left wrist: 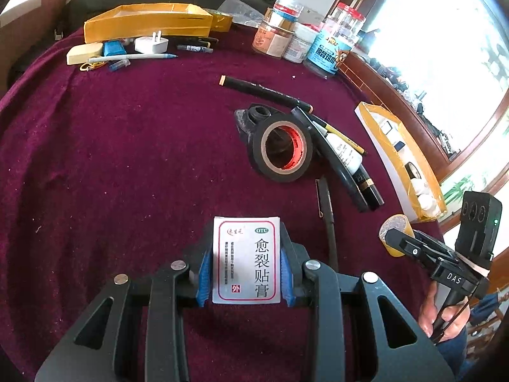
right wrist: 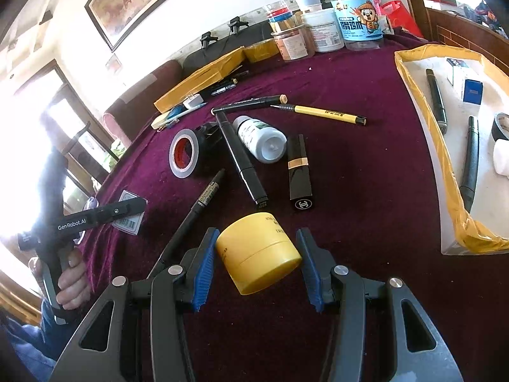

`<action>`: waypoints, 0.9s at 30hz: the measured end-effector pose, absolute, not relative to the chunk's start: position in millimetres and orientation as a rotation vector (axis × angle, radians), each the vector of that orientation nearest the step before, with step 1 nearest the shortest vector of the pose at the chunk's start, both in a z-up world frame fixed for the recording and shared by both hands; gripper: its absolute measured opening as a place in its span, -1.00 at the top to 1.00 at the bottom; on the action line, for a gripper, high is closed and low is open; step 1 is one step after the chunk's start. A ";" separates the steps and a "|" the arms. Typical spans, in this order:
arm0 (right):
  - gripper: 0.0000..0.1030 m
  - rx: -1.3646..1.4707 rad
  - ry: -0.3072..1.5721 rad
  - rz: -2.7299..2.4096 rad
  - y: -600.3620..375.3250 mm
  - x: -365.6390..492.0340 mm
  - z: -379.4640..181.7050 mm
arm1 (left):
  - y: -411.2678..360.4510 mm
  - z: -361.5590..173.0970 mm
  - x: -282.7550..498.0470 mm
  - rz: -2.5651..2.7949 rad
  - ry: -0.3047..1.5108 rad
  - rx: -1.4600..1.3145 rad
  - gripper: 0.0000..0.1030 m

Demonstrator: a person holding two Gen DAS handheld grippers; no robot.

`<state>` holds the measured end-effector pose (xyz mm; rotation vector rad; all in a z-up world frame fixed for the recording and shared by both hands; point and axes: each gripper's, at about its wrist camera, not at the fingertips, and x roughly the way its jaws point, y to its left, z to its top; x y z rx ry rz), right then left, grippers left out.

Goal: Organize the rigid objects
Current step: 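Lift the white packet with the left tool while the right tool holds the yellow container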

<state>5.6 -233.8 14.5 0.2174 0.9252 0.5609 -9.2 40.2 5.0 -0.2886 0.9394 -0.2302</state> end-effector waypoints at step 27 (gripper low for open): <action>0.14 0.224 0.927 0.563 -234.5 6.7 13.1 | 39.8 7.8 -12.5 -0.238 0.923 -0.282 0.39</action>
